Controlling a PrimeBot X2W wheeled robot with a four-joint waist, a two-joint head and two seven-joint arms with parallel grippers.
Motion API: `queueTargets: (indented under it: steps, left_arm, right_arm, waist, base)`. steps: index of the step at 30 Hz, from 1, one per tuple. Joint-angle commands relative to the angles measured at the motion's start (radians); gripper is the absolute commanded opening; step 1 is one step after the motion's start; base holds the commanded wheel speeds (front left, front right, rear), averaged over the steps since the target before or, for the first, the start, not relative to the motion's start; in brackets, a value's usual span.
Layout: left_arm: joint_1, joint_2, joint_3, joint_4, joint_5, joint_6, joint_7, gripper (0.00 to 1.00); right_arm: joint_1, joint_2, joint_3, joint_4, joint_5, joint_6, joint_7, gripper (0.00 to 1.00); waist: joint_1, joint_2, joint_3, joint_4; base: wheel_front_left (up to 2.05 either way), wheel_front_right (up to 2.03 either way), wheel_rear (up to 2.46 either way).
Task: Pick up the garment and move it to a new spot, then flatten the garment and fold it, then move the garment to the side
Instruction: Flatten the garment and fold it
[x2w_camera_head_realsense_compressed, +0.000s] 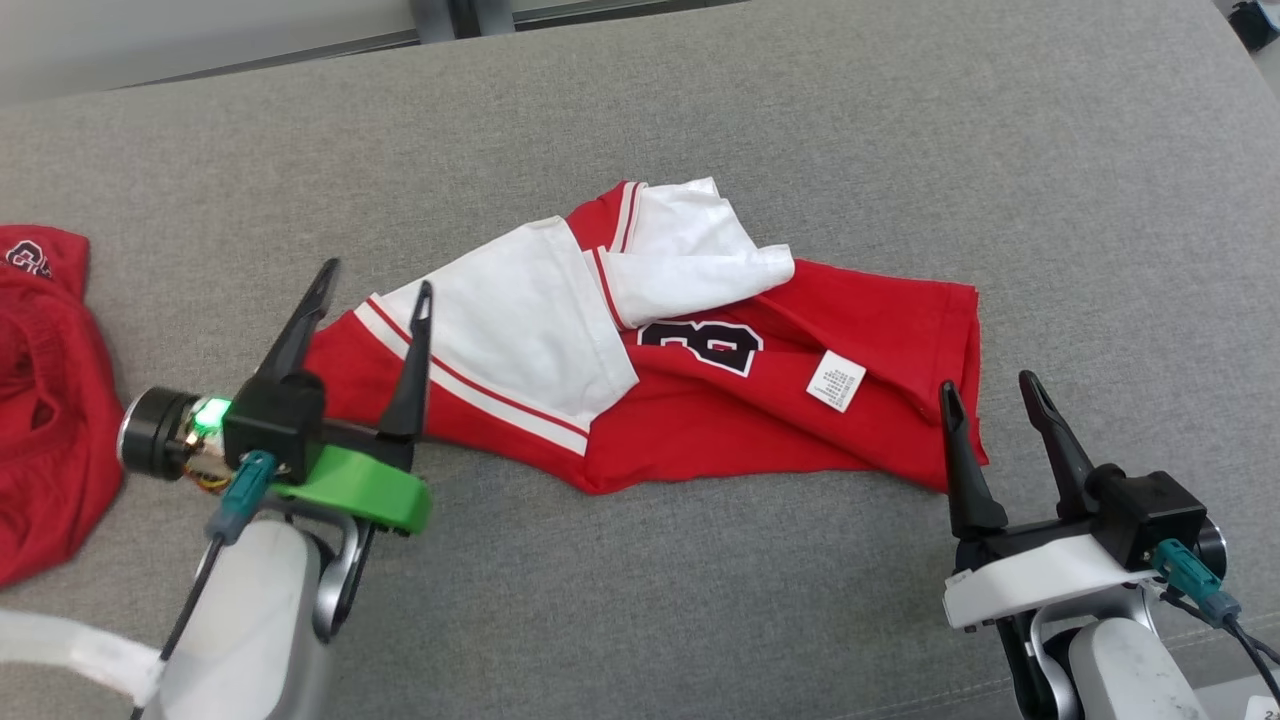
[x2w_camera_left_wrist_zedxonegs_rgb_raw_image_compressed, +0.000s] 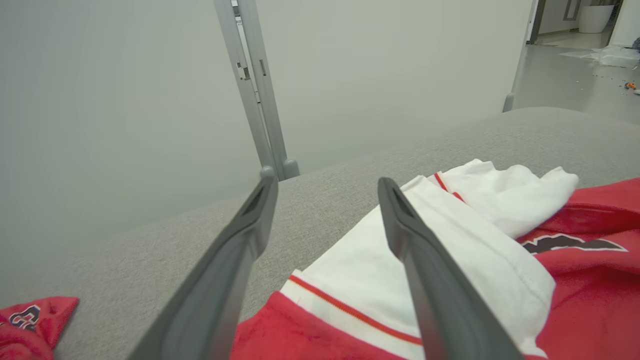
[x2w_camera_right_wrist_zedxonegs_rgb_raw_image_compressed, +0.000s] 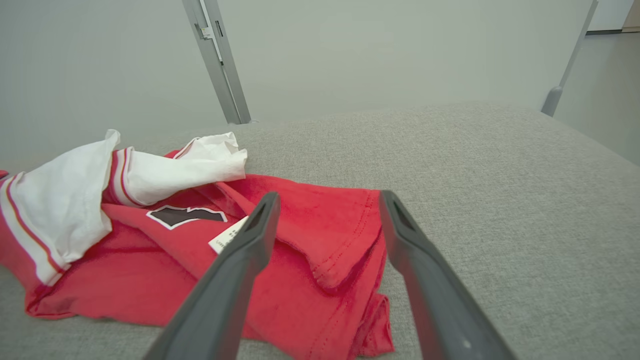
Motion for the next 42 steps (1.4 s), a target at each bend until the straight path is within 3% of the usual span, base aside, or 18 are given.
queueTargets:
  steps: [1, 17, 26, 36, 37, 38, 39, 40, 42]
  left_arm:
    - [-0.046, -0.001, -0.038, 0.021, 0.023, -0.011, 0.000, 1.00]
    - [-0.427, -0.110, -0.487, 0.306, 0.053, -0.029, 0.112, 1.00]
    - [-0.593, -0.126, -0.635, 0.471, 0.060, -0.029, 0.190, 1.00]
    - [-0.664, -0.128, -0.704, 0.583, 0.040, -0.029, 0.165, 1.00]
    - [-0.668, -0.129, -0.708, 0.591, 0.040, -0.029, 0.164, 0.97]
    - [-0.672, -0.131, -0.712, 0.599, 0.040, -0.029, 0.158, 0.53]
    - [-0.675, -0.132, -0.721, 0.602, 0.041, -0.029, 0.151, 0.21]
    - [-0.681, -0.133, -0.725, 0.604, 0.040, -0.029, 0.140, 0.00]
    - [-0.684, -0.133, -0.736, 0.610, 0.034, -0.029, 0.126, 0.00]
  right_arm:
    - [-0.012, -0.001, 0.002, -0.002, -0.002, -0.001, 0.000, 1.00]
    - [-0.047, -0.001, 0.020, -0.006, 0.024, -0.001, 0.000, 1.00]
    - [-0.062, -0.001, 0.032, -0.006, 0.049, -0.001, 0.000, 1.00]
    - [-0.069, -0.001, 0.037, -0.002, 0.061, -0.001, 0.000, 1.00]
    - [-0.069, -0.001, 0.037, -0.003, 0.061, -0.001, 0.000, 1.00]
    - [-0.070, -0.001, 0.037, -0.004, 0.062, -0.001, 0.000, 1.00]
    - [-0.071, -0.001, 0.036, -0.005, 0.063, -0.001, 0.000, 1.00]
    - [-0.072, -0.001, 0.034, -0.006, 0.063, -0.001, 0.000, 1.00]
    - [-0.068, -0.001, 0.031, -0.006, 0.063, -0.001, 0.000, 1.00]
  waist:
    - [0.0000, 0.0000, 0.010, -0.009]
    - [0.0000, 0.0000, 0.101, -0.101]
    - [0.0000, 0.0000, 0.132, -0.149]
    - [0.0000, 0.0000, 0.140, -0.166]
    - [0.0000, 0.0000, 0.141, -0.166]
    - [0.0000, 0.0000, 0.142, -0.166]
    - [0.0000, 0.0000, 0.142, -0.166]
    - [0.0000, 0.0000, 0.143, -0.165]
    - [0.0000, 0.0000, 0.141, -0.160]
  base:
    - [0.00, 0.00, 0.00]
    - [0.00, 0.00, 0.00]
    - [0.00, 0.00, 0.00]
    - [0.00, 0.00, 0.00]
    - [0.00, 0.00, 0.00]
    - [0.00, 0.00, 0.00]
    - [0.00, 0.00, 0.00]
    - [0.00, 0.00, 0.00]
    - [0.00, 0.00, 0.00]
